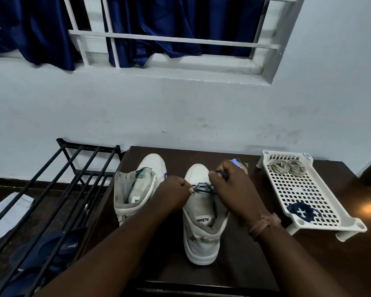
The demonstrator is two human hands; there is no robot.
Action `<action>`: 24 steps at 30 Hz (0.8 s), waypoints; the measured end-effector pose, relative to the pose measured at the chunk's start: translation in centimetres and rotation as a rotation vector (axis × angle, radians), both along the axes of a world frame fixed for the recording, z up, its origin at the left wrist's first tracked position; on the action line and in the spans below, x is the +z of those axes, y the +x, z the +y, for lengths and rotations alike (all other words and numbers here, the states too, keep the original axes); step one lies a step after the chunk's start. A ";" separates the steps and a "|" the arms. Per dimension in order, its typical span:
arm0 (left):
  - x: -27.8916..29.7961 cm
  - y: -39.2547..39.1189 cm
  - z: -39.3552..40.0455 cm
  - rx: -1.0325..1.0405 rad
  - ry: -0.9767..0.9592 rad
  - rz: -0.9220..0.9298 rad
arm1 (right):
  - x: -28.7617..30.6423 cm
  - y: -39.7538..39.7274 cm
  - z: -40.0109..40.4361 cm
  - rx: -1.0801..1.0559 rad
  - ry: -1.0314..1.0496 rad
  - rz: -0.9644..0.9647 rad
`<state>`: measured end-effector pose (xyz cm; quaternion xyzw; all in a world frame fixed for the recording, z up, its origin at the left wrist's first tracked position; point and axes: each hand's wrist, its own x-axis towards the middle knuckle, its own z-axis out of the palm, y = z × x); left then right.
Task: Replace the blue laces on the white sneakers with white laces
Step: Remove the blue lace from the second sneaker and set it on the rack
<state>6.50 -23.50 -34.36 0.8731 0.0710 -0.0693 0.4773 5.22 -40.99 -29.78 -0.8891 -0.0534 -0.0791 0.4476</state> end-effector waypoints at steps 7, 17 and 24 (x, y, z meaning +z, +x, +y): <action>0.4 -0.2 -0.5 0.015 0.032 0.028 | -2.1 0.7 1.2 0.056 -0.879 0.023; 1.3 -0.6 -0.5 0.018 0.116 0.048 | 0.3 1.6 0.3 -0.091 0.816 0.213; 1.9 -1.0 -0.8 -0.002 0.177 0.108 | -1.2 1.2 -0.2 -0.031 0.044 -0.148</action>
